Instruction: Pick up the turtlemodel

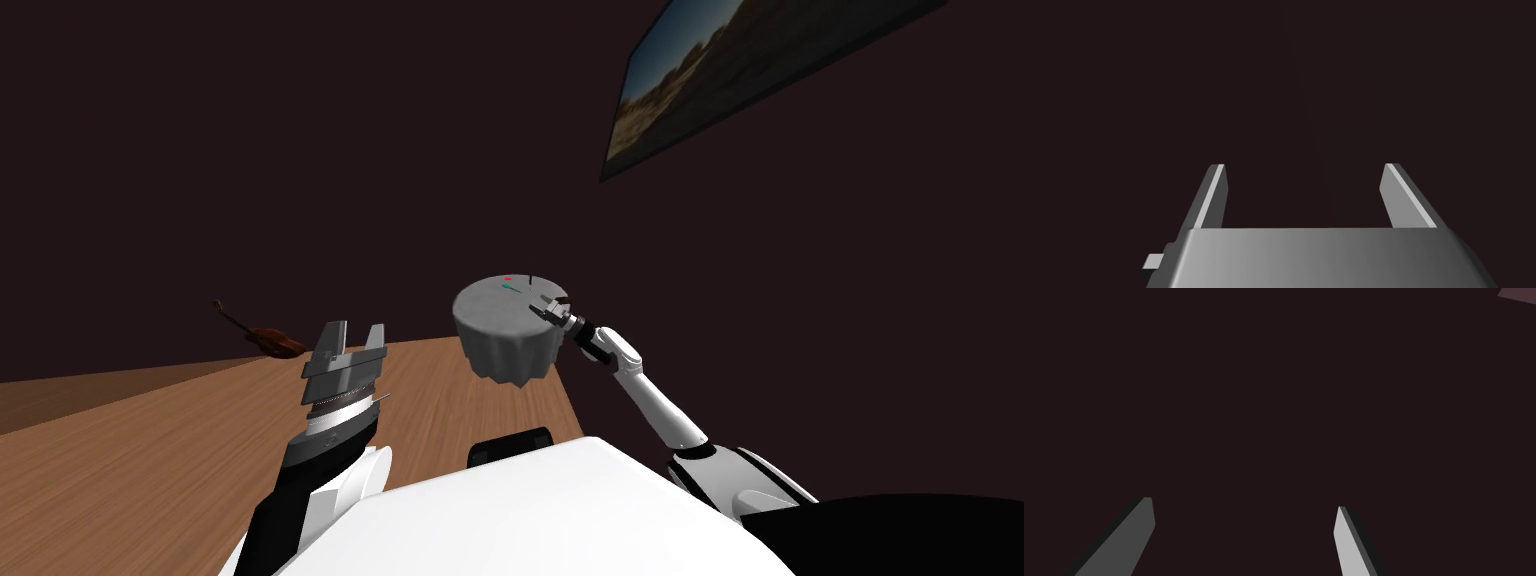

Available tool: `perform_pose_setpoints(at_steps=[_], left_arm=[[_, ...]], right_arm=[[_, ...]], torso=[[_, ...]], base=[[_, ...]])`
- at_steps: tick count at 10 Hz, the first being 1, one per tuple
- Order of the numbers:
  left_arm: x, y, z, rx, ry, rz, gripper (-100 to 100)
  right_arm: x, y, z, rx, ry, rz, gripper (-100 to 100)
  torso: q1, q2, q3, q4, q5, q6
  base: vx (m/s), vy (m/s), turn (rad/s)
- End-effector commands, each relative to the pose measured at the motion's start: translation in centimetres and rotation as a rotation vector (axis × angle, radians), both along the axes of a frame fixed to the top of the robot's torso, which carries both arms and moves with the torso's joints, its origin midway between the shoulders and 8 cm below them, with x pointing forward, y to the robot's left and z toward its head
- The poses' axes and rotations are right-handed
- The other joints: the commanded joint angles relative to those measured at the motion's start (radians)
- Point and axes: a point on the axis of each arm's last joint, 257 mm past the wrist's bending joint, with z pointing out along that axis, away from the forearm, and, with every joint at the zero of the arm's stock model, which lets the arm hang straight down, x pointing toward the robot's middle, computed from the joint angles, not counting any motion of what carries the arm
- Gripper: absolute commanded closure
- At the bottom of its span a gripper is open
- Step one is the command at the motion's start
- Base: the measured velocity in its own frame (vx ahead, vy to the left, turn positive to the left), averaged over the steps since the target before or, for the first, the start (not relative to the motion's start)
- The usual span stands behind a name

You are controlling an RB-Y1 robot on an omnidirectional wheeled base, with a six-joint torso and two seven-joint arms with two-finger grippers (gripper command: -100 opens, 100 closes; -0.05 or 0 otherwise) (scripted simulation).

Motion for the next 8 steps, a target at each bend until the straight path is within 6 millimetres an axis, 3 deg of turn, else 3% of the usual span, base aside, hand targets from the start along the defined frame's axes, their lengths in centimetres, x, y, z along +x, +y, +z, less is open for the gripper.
perform_pose_setpoints(at_steps=[1, 5, 8], left_arm=[[0.0, 0.0, 0.0, 0.000, 0.000, 0.000, 0], [0.0, 0.0, 0.0, 0.000, 0.000, 0.000, 0], [0.0, 0.0, 0.0, 0.000, 0.000, 0.000, 0]], right_arm=[[1.3, -1.0, -0.8, -0.103, -0.014, -0.027, -100], [3.1, -3.0, -3.4, -0.252, -0.006, -0.077, -100], [5.3, -6.8, -5.4, -0.451, -0.009, -0.138, -100]], torso=[[0.000, 0.000, 0.000, 0.000, 0.000, 0.000], [0.001, 0.000, 0.000, 0.000, 0.000, 0.000], [0.001, 0.000, 0.000, 0.000, 0.000, 0.000]], base=[[0.003, 0.043, 0.086], [-0.001, 0.046, 0.044], [0.005, 0.051, 0.076]])
